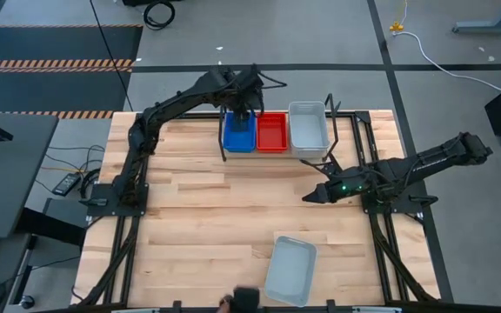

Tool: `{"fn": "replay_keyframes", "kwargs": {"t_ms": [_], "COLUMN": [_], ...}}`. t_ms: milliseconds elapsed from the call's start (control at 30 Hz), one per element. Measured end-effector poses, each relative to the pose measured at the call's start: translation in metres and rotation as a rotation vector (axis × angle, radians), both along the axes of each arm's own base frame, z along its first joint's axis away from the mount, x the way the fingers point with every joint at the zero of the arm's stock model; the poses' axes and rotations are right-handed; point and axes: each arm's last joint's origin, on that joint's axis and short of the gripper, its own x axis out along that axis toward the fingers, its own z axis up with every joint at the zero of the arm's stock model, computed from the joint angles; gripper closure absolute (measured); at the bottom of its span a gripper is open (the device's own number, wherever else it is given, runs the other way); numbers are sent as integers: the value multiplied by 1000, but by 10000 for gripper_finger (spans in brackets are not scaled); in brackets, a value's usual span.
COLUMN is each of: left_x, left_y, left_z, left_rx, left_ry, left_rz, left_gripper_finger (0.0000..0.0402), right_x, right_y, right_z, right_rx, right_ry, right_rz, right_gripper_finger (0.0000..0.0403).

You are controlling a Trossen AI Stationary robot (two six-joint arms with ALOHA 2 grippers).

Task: Stack baskets on shelf by color
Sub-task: Stack the gray bin on the gray bin on the shelf

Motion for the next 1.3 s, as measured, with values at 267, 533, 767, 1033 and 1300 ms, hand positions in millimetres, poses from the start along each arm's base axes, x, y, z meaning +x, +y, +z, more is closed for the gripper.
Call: {"fn": "replay_keyframes", "kwargs": {"t_ms": [267,533,767,1033,1300], "left_x": [14,25,25,22,23], "left_y": [-100,-216,-297,-372,-419], "left_z": [30,35,41,37,26], "left_rx": [-247,-413,-530,-575,-624], "left_ry": [-154,-170,-277,-388,-471], "left_rz": [-133,-301,-329,-297,-292], "left_gripper_finger": [241,233,237,239,237], "right_x": [-4,-11,-18,-21,-14], "right_y": [6,14,21,27,26], "right_z": [-4,-9,-14,-10,67], "right_rx": [61,139,113,4,-202], "right_ry": [69,159,223,193,-123], "right_rz": [141,379,454,555,559], "right_gripper_finger": [186,186,186,191,202]}}
